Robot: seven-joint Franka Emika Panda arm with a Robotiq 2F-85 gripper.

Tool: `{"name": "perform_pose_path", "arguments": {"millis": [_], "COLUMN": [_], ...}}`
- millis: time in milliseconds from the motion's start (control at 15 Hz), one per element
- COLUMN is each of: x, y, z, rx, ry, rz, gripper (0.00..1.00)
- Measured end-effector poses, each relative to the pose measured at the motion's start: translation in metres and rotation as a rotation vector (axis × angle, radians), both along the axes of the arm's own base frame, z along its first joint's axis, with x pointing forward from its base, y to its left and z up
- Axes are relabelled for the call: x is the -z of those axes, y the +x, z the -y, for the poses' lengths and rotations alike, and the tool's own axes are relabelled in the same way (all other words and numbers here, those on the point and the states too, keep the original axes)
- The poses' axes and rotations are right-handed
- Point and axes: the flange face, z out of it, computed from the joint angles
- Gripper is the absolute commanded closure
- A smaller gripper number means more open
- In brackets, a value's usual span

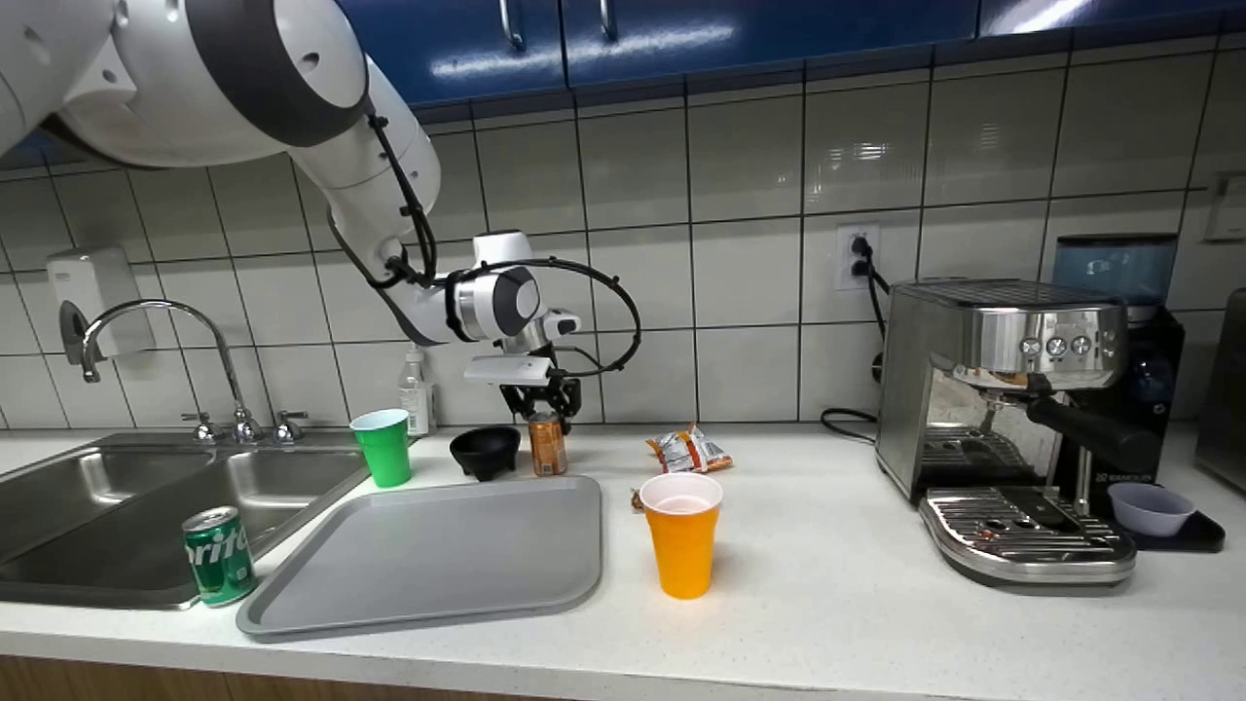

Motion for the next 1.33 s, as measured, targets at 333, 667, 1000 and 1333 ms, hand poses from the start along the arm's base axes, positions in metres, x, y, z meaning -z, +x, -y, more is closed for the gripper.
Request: {"name": "perform_pose_path", "arguments": {"millis": [333,667,1000,1333], "x": [-0.016,-0.039,-0.052,-0.058], "y": [-0.001,-0.015,-0.04,-0.072], "z": [-0.001,0.0,0.003,0.001], "rx": [-0.002,0.001,0.005,-0.002], "ry": [0.0,0.0,0.0,-0.001], "rz": [0.016,0.018,0.002,-0.019], "gripper": [0.63,0.63,0.63,0.63]}}
